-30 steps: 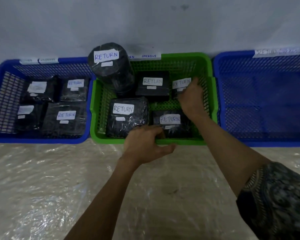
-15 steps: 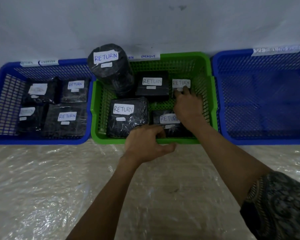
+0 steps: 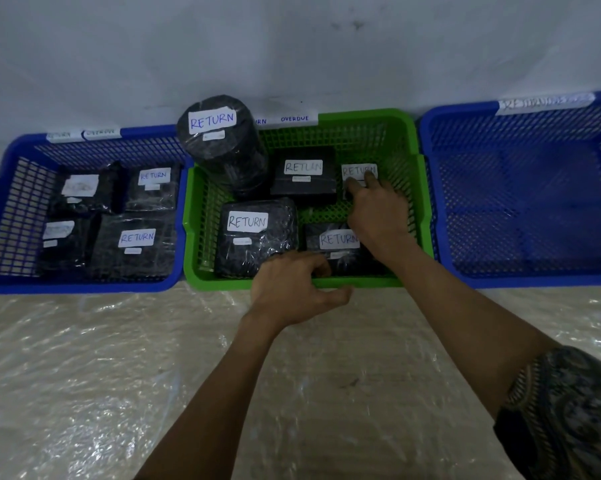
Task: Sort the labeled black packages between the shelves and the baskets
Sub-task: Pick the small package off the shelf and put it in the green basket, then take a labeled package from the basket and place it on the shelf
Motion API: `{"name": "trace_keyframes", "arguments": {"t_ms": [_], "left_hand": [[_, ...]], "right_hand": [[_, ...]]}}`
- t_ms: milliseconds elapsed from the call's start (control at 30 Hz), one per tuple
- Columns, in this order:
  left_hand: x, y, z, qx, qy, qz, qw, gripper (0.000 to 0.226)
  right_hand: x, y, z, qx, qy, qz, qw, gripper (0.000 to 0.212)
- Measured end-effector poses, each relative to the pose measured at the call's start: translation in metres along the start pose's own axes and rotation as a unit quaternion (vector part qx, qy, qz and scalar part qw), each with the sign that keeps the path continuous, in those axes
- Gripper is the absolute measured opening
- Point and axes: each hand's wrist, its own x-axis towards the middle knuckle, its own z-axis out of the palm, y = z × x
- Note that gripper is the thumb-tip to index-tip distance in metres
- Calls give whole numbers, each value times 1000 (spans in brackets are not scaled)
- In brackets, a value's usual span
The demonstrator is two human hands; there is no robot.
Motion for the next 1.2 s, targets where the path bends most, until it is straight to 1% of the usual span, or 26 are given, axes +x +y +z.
{"name": "trace_keyframes", "arguments": {"t_ms": [133, 233, 300, 367, 433, 500, 567, 633, 700, 767, 900, 1033, 1200], "left_hand": [[-3, 0, 0, 1, -6, -19, 1000, 55], [-6, 2, -3, -20, -18, -25, 999, 55], [-9, 4, -8, -73, -29, -25, 997, 48], [-16, 5, -15, -119, -24, -16, 993, 35], [-27, 5, -26, -136, -6, -10, 991, 23], [-42, 3, -40, -138, 8, -11, 990, 21], [-63, 0, -57, -137, 20, -13, 990, 27], [-90, -6, -76, -139, 34, -7, 990, 33], [-120, -15, -93, -151, 56, -3, 987, 34], [-155, -28, -107, -161, 82, 3, 984, 33], [-234, -61, -131, -163, 105, 20, 981, 33], [-318, -91, -152, -172, 127, 19, 977, 29], [-403, -123, -172, -182, 180, 7, 967, 24]], "right_hand": [[-15, -5, -9, 11, 52, -10, 999, 47], [-35, -7, -21, 13, 60, -22, 998, 42], [-51, -10, -32, 29, 66, -38, 997, 41], [-66, -13, -44, 42, 68, -54, 995, 39], [-84, -19, -57, 44, 65, -60, 995, 35], [-103, -26, -69, 51, 59, -64, 995, 30], [-126, -38, -81, 76, 58, -75, 993, 25], [-151, -55, -93, 95, 52, -83, 991, 24], [-177, -74, -103, 80, 34, -80, 993, 27], [-205, -94, -109, 72, 36, -79, 994, 30], [-269, -139, -115, 119, 51, -69, 989, 32], [-334, -186, -121, 149, 18, -74, 986, 31], [-394, -236, -132, 147, -94, -115, 978, 26]]}}
